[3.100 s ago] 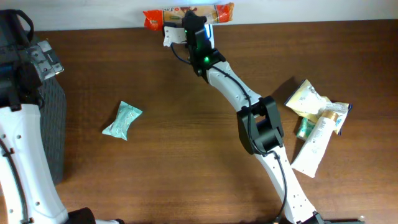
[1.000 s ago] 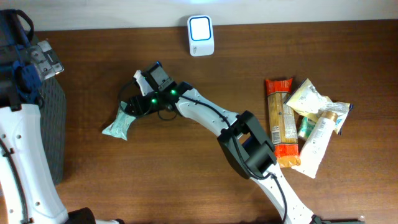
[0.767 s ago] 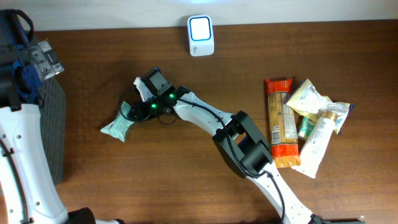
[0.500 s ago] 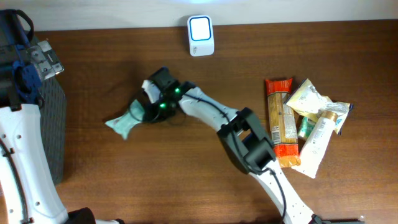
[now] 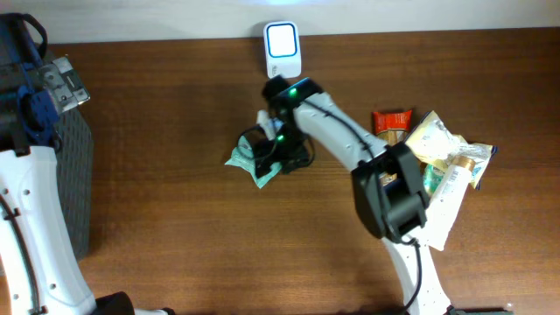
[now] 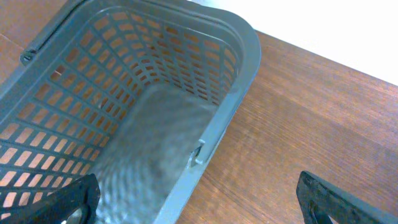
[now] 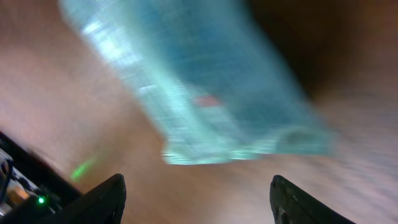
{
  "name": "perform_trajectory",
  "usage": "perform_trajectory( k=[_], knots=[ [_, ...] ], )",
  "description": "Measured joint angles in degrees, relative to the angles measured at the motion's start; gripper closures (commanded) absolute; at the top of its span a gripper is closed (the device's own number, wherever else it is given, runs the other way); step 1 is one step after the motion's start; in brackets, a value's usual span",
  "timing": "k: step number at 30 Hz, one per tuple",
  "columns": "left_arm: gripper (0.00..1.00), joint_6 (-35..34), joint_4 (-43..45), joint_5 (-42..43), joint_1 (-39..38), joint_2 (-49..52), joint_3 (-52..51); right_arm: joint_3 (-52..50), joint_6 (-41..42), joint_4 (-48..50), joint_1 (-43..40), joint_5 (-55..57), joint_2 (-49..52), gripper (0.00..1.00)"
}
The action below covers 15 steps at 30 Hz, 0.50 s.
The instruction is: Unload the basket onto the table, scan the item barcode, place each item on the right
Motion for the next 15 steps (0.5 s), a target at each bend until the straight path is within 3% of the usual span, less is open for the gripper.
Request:
perform_trajectory(
  k=[3,5,8,9,11,15],
  knots=[
    [0.01,0.0,0.0,0.0,0.0,0.0,0.0,-0.2,-0.33,1.29,-8.46,0.96,-4.37,0.25],
    [0.01,0.0,-0.02,0.0,0.0,0.0,0.0,-0.2,2.01,1.03,-9.77,4.48,-10.82,0.37],
    [0.01,0.0,0.0,0.0,0.0,0.0,0.0,0.04,10.75,1.81,-8.57,5.79,-16.37,0.43],
    [0.01,0.0,0.02,0.0,0.0,0.0,0.0,-1.49,15.1,4.2,-7.54,6.14,-15.63,0.43],
    [0.01,0.0,0.04,0.0,0.0,0.0,0.0,-7.96,23.82,11.74,-4.96,6.47,-13.6,0.34],
    [0.01,0.0,0.02,0.0,0.0,0.0,0.0,-20.52,35.47,25.42,-0.52,6.58,-11.76,0.32]
  ],
)
